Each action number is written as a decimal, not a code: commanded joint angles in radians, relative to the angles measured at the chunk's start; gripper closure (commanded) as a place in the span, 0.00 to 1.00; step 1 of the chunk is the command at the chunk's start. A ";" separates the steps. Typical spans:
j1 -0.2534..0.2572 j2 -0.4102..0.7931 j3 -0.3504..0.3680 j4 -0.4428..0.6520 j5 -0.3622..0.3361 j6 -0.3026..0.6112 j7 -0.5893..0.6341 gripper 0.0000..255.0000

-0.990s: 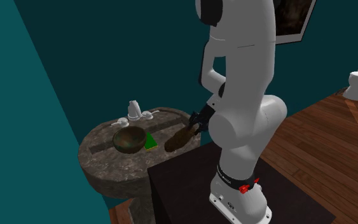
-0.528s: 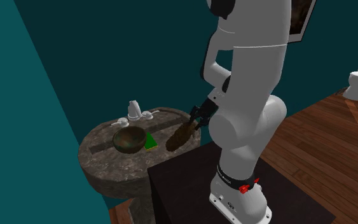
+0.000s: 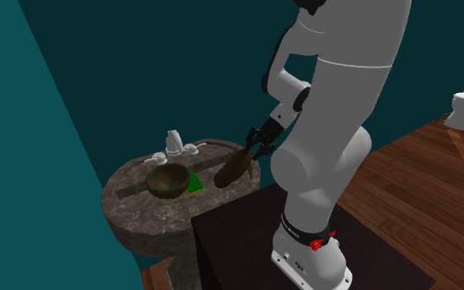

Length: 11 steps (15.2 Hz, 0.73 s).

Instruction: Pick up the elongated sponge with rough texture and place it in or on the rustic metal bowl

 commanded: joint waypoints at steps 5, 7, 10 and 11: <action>-0.014 -0.107 0.002 -0.002 -0.082 -0.034 0.100 1.00; -0.020 -0.140 0.005 -0.001 -0.106 -0.049 0.132 1.00; -0.030 -0.187 0.012 0.004 -0.138 -0.072 0.177 1.00; -0.033 -0.201 0.015 0.006 -0.147 -0.080 0.192 1.00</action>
